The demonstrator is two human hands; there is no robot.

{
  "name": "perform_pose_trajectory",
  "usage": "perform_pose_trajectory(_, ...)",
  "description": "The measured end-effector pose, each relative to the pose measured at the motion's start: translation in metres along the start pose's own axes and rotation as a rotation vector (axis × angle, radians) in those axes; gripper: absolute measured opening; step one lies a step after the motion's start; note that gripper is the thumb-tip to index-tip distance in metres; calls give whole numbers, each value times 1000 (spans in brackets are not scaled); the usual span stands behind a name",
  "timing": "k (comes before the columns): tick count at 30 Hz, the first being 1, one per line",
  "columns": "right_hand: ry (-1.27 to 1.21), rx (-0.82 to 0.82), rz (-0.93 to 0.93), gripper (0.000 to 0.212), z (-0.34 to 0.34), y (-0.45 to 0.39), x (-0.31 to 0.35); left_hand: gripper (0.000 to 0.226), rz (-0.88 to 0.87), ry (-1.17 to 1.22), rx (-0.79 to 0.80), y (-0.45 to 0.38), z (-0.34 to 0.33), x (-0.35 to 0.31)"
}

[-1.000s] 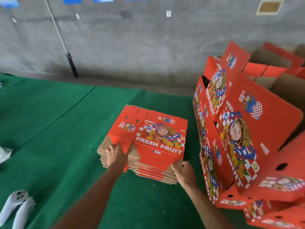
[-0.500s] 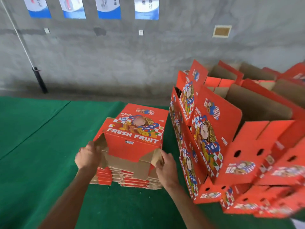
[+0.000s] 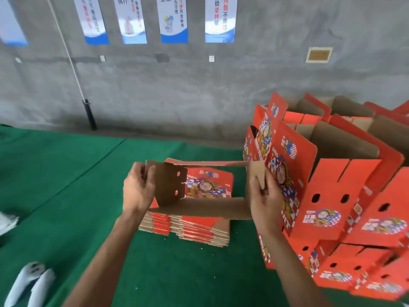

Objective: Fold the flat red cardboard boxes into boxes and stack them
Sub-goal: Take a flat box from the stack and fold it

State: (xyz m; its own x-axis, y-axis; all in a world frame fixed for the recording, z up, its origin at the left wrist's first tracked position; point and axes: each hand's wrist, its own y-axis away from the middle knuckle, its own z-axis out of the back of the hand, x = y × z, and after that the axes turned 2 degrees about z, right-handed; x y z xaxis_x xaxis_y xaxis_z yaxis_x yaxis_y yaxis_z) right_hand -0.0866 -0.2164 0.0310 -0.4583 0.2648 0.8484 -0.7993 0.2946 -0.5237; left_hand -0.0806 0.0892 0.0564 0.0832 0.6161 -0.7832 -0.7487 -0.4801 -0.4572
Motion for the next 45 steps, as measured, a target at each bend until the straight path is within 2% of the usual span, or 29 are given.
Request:
perform_pose_trajectory(4, 61, 111, 60, 58, 38, 5, 23, 24, -14, 9, -20, 34, 36, -22)
perform_pose_trajectory(11, 26, 246, 132, 37, 123, 23, 51, 33, 35, -29, 42, 109, 84, -66)
perform_pose_trajectory(16, 155, 275, 118, 26, 185, 45, 48, 39, 119, -89, 132, 158, 84, -104)
perform_pose_trajectory(18, 196, 286, 90, 23, 214, 51, 37, 37, 148, -65, 148, 179, 70, -113)
perform_pose_trajectory(22, 288, 268, -11, 16, 275, 61, 19, 14, 110, -28, 188, 214, 21, -125)
perform_pose_trajectory(25, 339, 234, -89, 29, 324, 60, 5, 8, 89, 17, 226, 235, -28, -138)
perform_pose_trajectory(26, 349, 218, -106, 26, 340, 58, 2, 7, 86, 38, 246, 242, -45, -145)
perform_pose_trajectory(28, 362, 174, -130, 12, 364, 58, -4, 11, 73, 69, 275, 254, -71, -154)
perform_pose_trajectory(31, 373, 111, -166, 29, 395, 66, -14, 22, 34, 134, 336, 272, -101, -164)
perform_pose_trajectory(37, 463, 9, -262, 11, 439, 76, -43, 30, 4, 232, 422, 294, -145, -178)
perform_pose_trajectory(42, 485, -42, -426, 25, 452, 101, -74, 39, -146, 158, 465, 320, -162, -152)
perform_pose_trajectory(44, 469, -60, -439, 25, 453, 101, -76, 33, -303, 62, 382, 317, -165, -149)
perform_pose_trajectory(45, 466, -70, -442, 26, 453, 99, -77, 32, -456, -16, 335, 314, -166, -149)
